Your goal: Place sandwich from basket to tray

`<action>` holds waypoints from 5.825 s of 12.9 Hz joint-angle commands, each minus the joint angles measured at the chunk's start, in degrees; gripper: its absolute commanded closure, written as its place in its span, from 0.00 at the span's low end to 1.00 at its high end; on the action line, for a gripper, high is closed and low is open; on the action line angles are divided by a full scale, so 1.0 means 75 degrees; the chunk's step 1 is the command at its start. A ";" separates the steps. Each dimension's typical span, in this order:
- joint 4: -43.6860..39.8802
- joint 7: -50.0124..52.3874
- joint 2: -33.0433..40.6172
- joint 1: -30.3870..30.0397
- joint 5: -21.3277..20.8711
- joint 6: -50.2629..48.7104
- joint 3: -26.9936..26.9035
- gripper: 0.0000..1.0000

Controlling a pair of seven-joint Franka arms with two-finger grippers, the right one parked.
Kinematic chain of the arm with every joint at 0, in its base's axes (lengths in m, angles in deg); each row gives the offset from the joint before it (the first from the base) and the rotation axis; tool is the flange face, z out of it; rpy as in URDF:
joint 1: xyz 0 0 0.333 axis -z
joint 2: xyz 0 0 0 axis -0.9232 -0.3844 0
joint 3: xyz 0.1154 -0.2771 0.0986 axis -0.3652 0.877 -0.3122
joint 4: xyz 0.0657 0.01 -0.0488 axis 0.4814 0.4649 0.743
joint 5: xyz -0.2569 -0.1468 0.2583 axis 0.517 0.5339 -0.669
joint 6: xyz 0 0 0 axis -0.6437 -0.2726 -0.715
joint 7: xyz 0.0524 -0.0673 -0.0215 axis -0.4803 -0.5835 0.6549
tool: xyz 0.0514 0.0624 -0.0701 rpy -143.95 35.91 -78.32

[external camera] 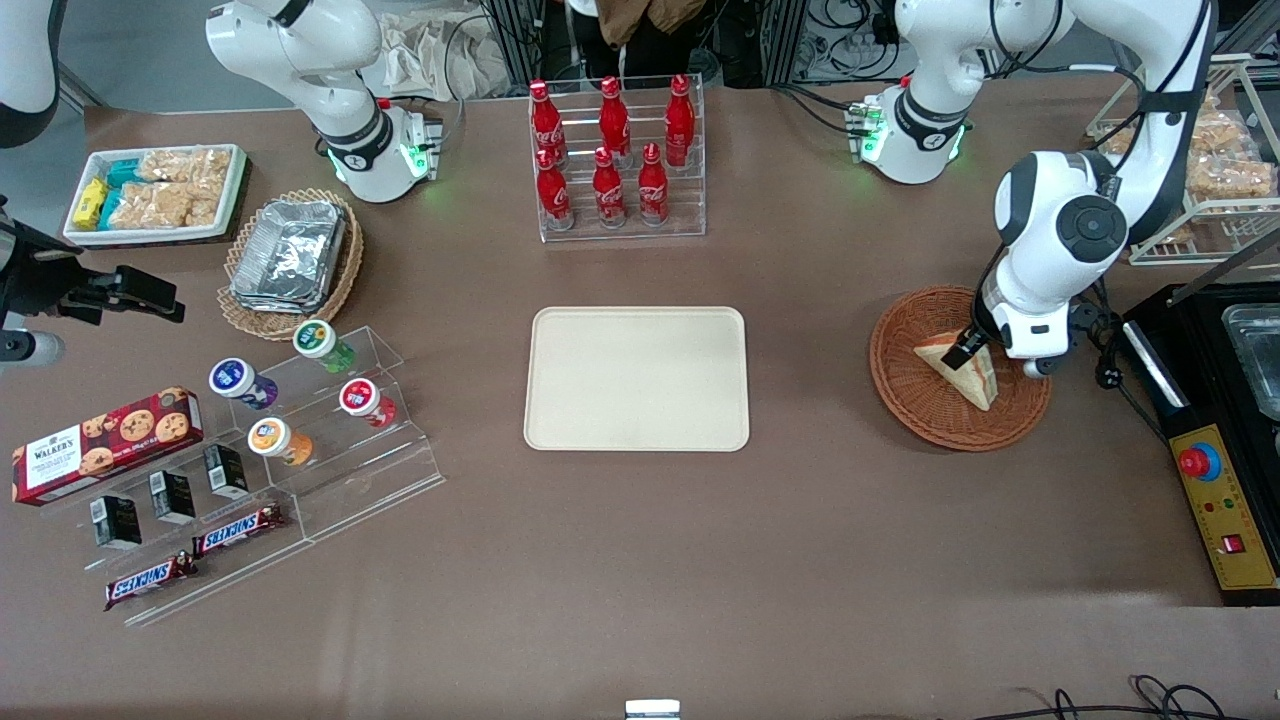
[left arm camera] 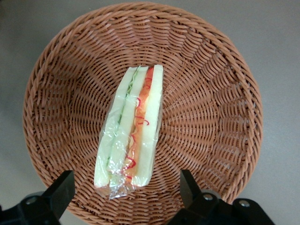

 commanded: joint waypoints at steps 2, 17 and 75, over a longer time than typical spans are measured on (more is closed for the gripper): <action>0.0245 0.0175 0.0013 -0.0040 -0.0540 0.0204 -0.0002 0.00; 0.0164 -0.0371 -0.0283 -0.0063 -0.0915 0.0269 -0.0085 1.00; -0.7091 -0.7460 -0.0586 0.0137 0.0630 -0.6698 0.0092 0.00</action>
